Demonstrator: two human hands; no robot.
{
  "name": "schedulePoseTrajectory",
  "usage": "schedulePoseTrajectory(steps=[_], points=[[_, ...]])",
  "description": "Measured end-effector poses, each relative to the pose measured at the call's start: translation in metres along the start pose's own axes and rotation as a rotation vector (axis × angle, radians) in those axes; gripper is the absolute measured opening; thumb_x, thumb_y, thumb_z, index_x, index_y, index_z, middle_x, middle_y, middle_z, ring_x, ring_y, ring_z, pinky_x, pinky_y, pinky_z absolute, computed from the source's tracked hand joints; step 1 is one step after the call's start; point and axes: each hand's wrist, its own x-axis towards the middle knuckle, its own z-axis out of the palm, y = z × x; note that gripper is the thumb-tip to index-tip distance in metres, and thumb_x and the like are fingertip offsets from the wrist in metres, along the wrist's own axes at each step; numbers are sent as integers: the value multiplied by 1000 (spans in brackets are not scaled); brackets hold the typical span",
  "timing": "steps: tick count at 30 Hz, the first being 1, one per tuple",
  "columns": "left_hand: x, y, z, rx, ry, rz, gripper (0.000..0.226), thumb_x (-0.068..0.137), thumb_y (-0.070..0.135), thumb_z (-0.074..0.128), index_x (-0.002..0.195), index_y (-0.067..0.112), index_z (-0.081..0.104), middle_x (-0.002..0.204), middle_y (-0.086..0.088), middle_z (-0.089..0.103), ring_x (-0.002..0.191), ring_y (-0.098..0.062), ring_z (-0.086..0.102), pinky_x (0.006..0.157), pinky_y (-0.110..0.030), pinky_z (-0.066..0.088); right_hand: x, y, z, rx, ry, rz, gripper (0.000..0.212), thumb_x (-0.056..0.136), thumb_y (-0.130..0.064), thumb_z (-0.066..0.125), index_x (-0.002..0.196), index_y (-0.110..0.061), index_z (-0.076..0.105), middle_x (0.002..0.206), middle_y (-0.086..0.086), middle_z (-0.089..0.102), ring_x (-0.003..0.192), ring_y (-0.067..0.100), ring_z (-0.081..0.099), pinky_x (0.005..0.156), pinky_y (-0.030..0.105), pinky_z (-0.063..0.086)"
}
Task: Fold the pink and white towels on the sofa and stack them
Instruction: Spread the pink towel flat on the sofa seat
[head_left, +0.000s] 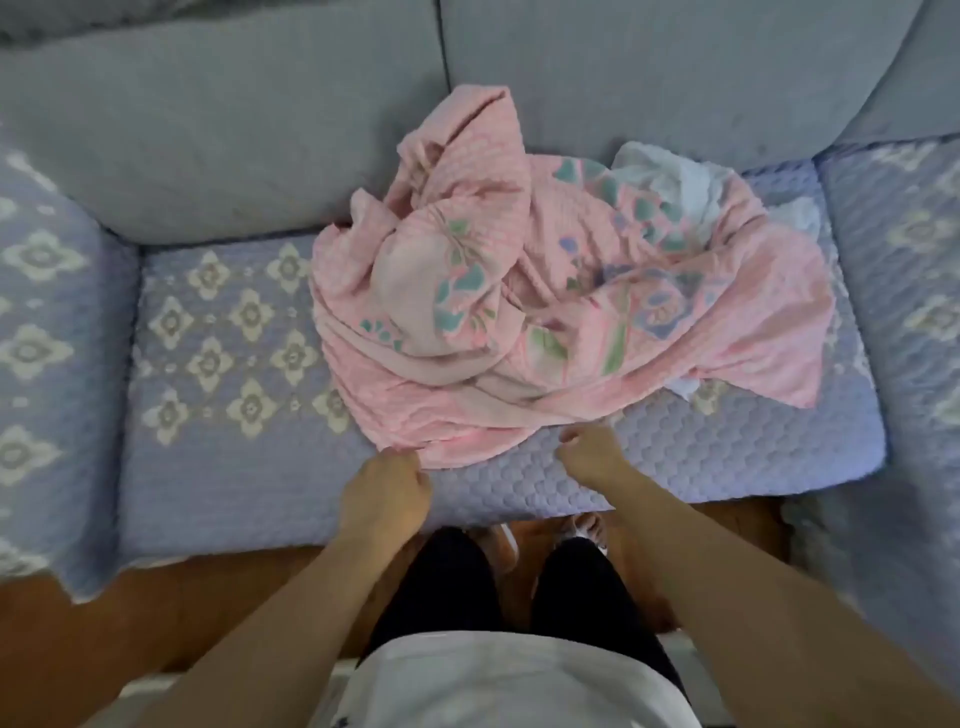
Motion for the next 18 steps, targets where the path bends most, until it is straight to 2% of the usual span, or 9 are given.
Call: schedulePoseTrajectory(steps=[1,4,6,9,10,13,14,16,18], points=[[9,-9,3,-41,9,-19,25,96,26,45,98,15,67,101,-7,67,95,-29,65,79,-38,52,13,-3,9,207,61,99,25,95,-18,60,118,-8,60,116,10,53,93,23,55,84,34,52],[24,-33,5,-69,24,-26,23,97,22,47,91,12,66,93,-6,67,88,-25,64,75,-36,52,36,-15,10,607,119,207,30,95,-23,60,124,-18,55,126,1,43,110,20,45,103,40,46],[28,-48,4,-77,7,2,21,98,23,47,91,14,64,92,-4,64,85,-22,63,71,-34,50,42,-23,6,754,128,197,33,93,-20,60,126,-19,56,127,1,51,107,17,51,97,35,46],[27,-50,-5,-91,-56,-4,22,99,24,44,92,16,63,97,-3,65,83,-18,58,72,-32,48,32,-35,0,860,193,168,43,91,-16,61,133,-18,56,132,1,57,115,19,57,89,33,47],[22,-45,-11,-94,-97,7,23,99,24,43,96,17,64,102,-4,67,86,-18,59,76,-32,49,18,-39,-2,892,187,154,40,90,-14,62,130,-18,58,127,3,60,109,19,61,85,33,50],[8,-15,-30,-113,-200,114,25,99,25,45,110,16,66,114,-8,67,103,-25,63,91,-36,52,-51,-64,-9,1000,122,137,17,96,-6,59,112,-11,60,90,5,62,64,10,65,85,33,55],[2,-5,-37,-158,-218,160,22,97,25,48,109,17,65,114,-8,67,104,-26,64,91,-38,53,-80,-76,-12,1048,89,133,14,97,-4,57,110,-8,60,85,5,61,62,11,66,86,34,56],[-8,14,-46,-258,-222,245,29,94,27,55,121,18,59,124,-8,61,115,-27,59,98,-40,50,-139,-100,-17,1191,33,101,18,96,0,58,113,0,63,94,13,70,86,21,72,91,39,57],[-18,26,-51,-363,-182,316,64,89,35,66,146,21,40,145,-9,40,134,-26,42,110,-38,39,-195,-126,-21,1290,-13,19,25,93,2,60,118,4,64,104,19,74,101,29,72,95,42,56]])
